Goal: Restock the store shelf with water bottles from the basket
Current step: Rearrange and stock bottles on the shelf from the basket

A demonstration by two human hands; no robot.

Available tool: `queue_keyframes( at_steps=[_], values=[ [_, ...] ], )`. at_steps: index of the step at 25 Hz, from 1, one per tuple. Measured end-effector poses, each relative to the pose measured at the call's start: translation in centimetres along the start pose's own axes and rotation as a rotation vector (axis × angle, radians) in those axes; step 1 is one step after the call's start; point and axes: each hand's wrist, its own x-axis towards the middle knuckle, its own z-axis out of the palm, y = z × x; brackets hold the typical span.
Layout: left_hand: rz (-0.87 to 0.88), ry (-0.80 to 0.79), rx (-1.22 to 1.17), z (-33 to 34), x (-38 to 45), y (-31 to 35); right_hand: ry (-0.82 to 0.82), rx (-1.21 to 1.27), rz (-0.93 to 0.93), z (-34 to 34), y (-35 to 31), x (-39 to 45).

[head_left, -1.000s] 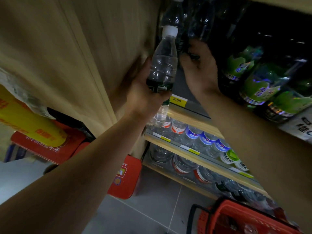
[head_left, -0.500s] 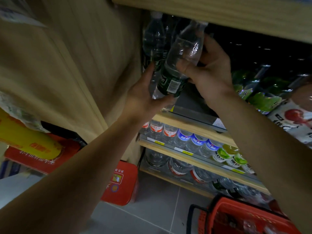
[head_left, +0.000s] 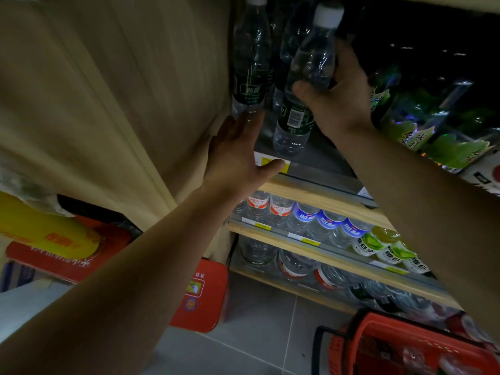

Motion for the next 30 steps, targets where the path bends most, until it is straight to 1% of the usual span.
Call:
queue_keyframes(
  at_steps=[3,5,8,10,12,15,20,24,27,30],
  values=[
    [0.000,0.013,-0.011,0.3,0.0,-0.3,-0.029,-0.013,-0.016,0.6,0.2,-0.3],
    [-0.010,0.019,-0.052,0.2,0.1,-0.4,-0.008,-0.038,-0.040,0.6,0.6,-0.7],
    [-0.019,0.055,-0.153,-0.2,0.2,-0.2,0.065,-0.162,-0.123,0.2,1.2,-2.3],
    [-0.021,0.070,-0.191,-0.4,0.4,0.0,0.029,-0.260,-0.161,0.7,1.6,-3.6],
    [-0.012,0.079,-0.217,-0.3,0.6,0.1,0.003,-0.304,-0.151,1.7,2.0,-4.3],
    [-0.026,0.082,-0.249,-0.1,0.7,0.2,0.027,-0.299,-0.109,3.1,2.7,-3.6],
    [-0.053,0.088,-0.294,0.3,0.7,-0.7,0.045,-0.328,-0.114,4.5,3.4,-1.3],
    [-0.048,0.093,-0.235,-0.2,0.5,-1.1,0.062,-0.357,-0.099,5.5,3.5,-0.4],
    [-0.073,0.052,-0.204,-0.5,0.3,-1.3,0.057,-0.351,-0.077,5.9,3.5,0.0],
    [-0.055,0.044,-0.287,-0.4,0.0,-1.7,0.041,-0.356,-0.076,5.7,3.6,-0.1]
  ],
)
